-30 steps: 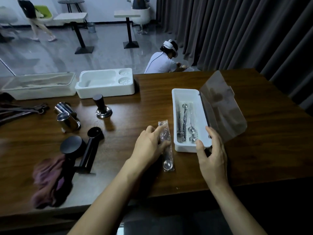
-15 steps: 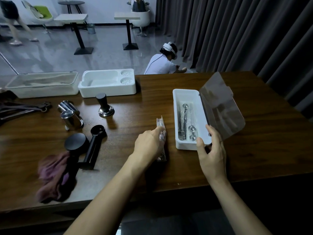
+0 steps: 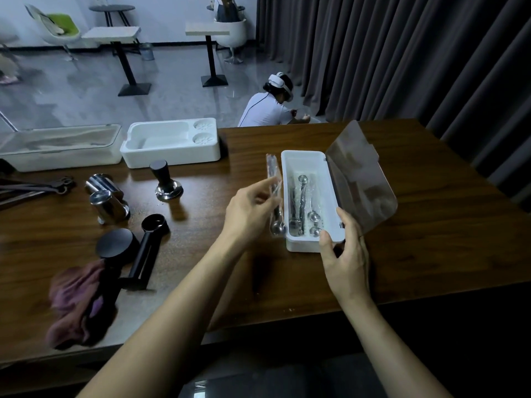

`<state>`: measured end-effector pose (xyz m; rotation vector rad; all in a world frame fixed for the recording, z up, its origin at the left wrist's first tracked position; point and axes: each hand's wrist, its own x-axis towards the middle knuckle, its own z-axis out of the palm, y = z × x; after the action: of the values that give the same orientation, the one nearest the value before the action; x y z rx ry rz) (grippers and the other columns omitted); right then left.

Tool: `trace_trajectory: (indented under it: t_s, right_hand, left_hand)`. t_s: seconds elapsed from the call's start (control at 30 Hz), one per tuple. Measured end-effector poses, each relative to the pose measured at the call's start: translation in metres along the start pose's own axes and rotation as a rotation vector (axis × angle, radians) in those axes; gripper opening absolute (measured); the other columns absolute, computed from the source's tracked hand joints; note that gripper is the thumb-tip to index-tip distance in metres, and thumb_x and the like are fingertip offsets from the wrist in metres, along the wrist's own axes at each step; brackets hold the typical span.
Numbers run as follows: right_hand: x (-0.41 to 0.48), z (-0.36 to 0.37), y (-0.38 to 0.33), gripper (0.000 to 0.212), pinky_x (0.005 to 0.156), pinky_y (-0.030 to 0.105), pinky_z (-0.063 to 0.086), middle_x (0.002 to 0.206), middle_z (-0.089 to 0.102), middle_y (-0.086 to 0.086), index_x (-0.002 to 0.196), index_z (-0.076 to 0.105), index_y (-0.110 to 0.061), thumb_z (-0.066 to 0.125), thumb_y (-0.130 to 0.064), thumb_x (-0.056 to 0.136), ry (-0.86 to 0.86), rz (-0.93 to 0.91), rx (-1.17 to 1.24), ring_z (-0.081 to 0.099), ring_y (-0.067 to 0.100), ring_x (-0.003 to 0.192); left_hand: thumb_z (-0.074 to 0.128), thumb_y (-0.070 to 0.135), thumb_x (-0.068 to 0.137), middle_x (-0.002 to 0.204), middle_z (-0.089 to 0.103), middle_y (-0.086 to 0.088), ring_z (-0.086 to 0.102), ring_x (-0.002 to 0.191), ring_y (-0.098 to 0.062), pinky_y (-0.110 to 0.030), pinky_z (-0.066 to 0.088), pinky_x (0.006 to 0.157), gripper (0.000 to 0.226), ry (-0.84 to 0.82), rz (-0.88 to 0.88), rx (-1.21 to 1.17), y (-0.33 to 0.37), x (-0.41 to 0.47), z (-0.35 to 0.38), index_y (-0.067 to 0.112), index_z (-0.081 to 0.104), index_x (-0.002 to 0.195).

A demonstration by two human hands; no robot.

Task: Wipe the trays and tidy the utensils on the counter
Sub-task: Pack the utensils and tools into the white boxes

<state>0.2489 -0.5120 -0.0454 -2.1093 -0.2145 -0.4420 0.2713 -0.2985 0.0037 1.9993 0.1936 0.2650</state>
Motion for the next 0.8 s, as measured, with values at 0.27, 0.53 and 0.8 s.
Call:
trace_trajectory:
  t_s: [0.27, 0.53, 0.8]
  right_hand:
    - [0.000, 0.000, 0.001, 0.057, 0.104, 0.026, 0.045, 0.151, 0.046, -0.003, 0.149, 0.038, -0.028, 0.051, -0.048, 0.097, -0.003, 0.004, 0.008, 0.045, 0.011, 0.136]
    - [0.001, -0.001, 0.003, 0.060, 0.102, 0.003, 0.031, 0.152, 0.044, -0.006, 0.150, 0.037, -0.027, 0.048, -0.051, 0.096, -0.004, -0.022, 0.019, 0.042, 0.006, 0.138]
    - [0.001, 0.000, 0.006, 0.061, 0.103, 0.010, 0.036, 0.153, 0.043, -0.004, 0.151, 0.035, -0.029, 0.048, -0.052, 0.096, -0.010, -0.029, 0.028, 0.043, 0.007, 0.138]
  left_hand:
    - [0.070, 0.033, 0.094, 0.107, 0.077, 0.008, 0.067, 0.104, -0.014, -0.044, 0.049, 0.100, 0.048, -0.058, 0.134, 0.289, 0.038, 0.035, 0.040, 0.037, 0.060, 0.141]
    - [0.069, 0.030, 0.094, 0.112, 0.076, 0.006, 0.036, 0.143, -0.020, -0.065, -0.001, 0.121, 0.047, -0.038, 0.206, 0.617, 0.019, 0.044, 0.064, 0.036, 0.061, 0.139]
    - [0.073, 0.030, 0.090, 0.117, 0.074, -0.002, 0.031, 0.149, -0.020, -0.063, -0.011, 0.119, 0.047, -0.003, 0.211, 0.754, 0.020, 0.039, 0.069, 0.028, 0.065, 0.136]
